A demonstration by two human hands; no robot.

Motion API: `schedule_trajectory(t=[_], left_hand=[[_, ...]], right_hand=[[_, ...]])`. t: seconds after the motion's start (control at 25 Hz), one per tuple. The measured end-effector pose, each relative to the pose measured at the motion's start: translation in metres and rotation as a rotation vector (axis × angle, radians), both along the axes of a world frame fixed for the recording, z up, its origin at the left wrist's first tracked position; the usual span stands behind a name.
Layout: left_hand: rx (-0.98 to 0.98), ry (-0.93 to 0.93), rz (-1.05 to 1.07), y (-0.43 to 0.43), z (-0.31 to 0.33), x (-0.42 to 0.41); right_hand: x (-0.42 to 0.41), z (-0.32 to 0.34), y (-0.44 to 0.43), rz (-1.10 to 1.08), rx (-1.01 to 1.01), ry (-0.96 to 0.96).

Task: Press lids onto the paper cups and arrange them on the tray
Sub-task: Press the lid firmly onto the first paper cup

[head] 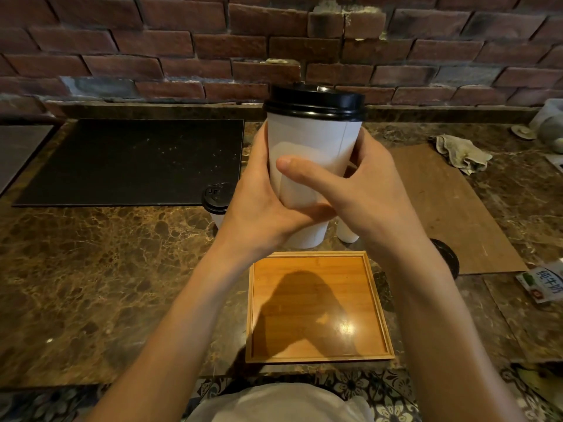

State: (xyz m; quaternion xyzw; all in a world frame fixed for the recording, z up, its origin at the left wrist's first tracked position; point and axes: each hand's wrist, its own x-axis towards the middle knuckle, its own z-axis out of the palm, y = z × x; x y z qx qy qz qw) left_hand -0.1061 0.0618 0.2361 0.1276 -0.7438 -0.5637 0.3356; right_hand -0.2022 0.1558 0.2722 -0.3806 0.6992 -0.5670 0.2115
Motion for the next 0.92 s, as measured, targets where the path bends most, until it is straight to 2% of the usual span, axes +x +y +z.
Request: schedule_trajectory(t=[0.28, 0.64, 0.92], left_hand=[[-0.026, -0.043, -0.005, -0.004, 0.0, 0.002], [0.155, -0.209, -0.227, -0.012, -0.004, 0.012], [0.216, -0.154, -0.273, -0.01, -0.005, 0.018]], right_hand=[[0.001, 0.001, 0.001, -0.015, -0.023, 0.002], [-0.004, 0.005, 0.007, 0.103, -0.04, 0.02], [-0.013, 0.006, 0.01, 0.226, -0.046, -0.105]])
